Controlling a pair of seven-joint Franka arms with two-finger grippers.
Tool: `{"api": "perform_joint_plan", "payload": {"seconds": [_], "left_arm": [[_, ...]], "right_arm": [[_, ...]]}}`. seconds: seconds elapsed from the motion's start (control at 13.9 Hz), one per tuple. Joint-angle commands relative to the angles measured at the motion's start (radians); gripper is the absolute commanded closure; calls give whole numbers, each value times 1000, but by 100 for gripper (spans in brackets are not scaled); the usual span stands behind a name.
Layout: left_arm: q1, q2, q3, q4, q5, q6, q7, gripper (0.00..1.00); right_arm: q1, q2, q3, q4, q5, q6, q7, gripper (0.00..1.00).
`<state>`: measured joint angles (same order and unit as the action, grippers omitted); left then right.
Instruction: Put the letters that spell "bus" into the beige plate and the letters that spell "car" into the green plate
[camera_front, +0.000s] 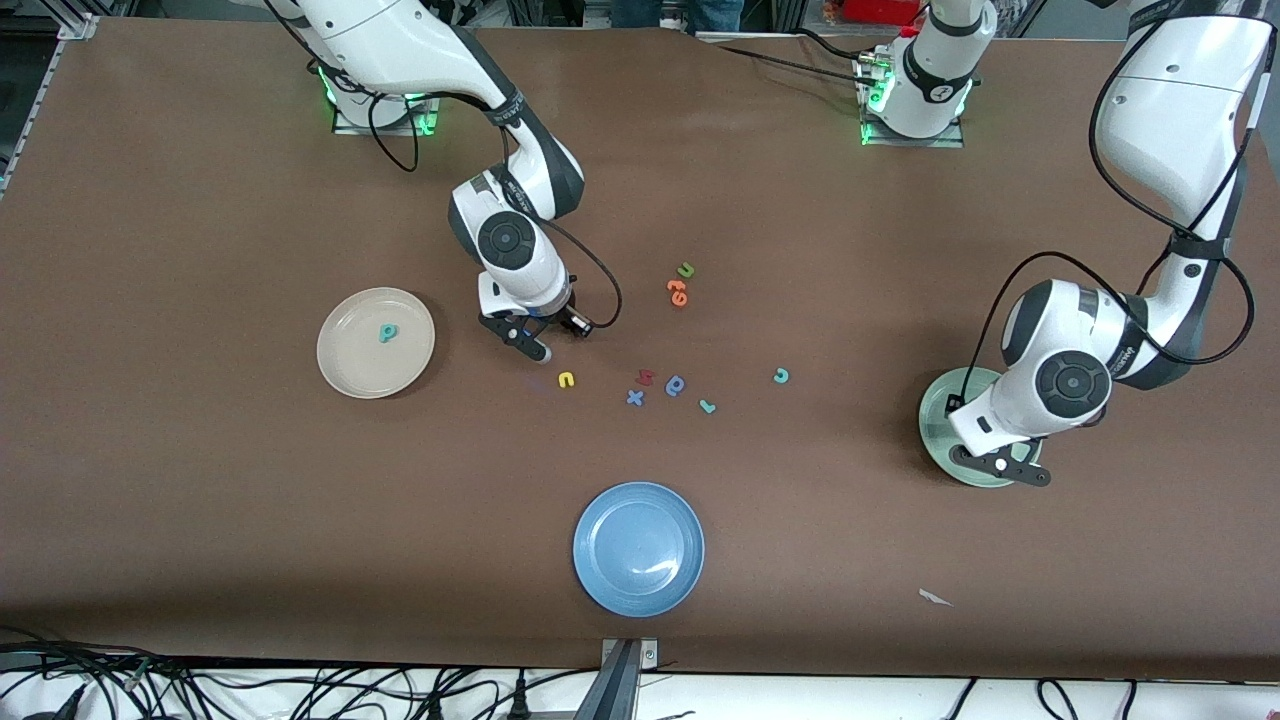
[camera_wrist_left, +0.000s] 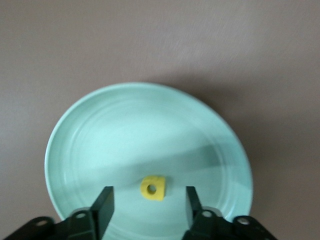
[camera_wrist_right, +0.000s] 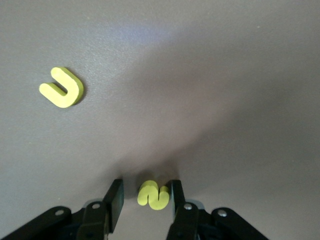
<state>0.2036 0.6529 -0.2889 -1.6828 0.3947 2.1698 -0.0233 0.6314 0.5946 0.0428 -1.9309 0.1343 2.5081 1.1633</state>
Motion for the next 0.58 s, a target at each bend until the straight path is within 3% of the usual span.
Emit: {"api": "perform_joint_plan", "payload": {"seconds": [0.0, 0.14, 0.29, 0.5], "left_arm": [[-27, 7, -4, 69, -220, -18, -21, 0], [-74, 8, -4, 69, -284, -15, -88, 0], [-121, 5, -7, 52, -287, -2, -218, 0], [-173, -34, -42, -68, -275, 117, -396, 0]], "right_arm": [[10, 14, -3, 4, 13, 3, 9, 76], [7, 8, -8, 13, 13, -2, 0, 94], [-1, -28, -23, 19, 8, -52, -16, 95], [1, -107, -124, 33, 5, -213, -202, 95]]}}
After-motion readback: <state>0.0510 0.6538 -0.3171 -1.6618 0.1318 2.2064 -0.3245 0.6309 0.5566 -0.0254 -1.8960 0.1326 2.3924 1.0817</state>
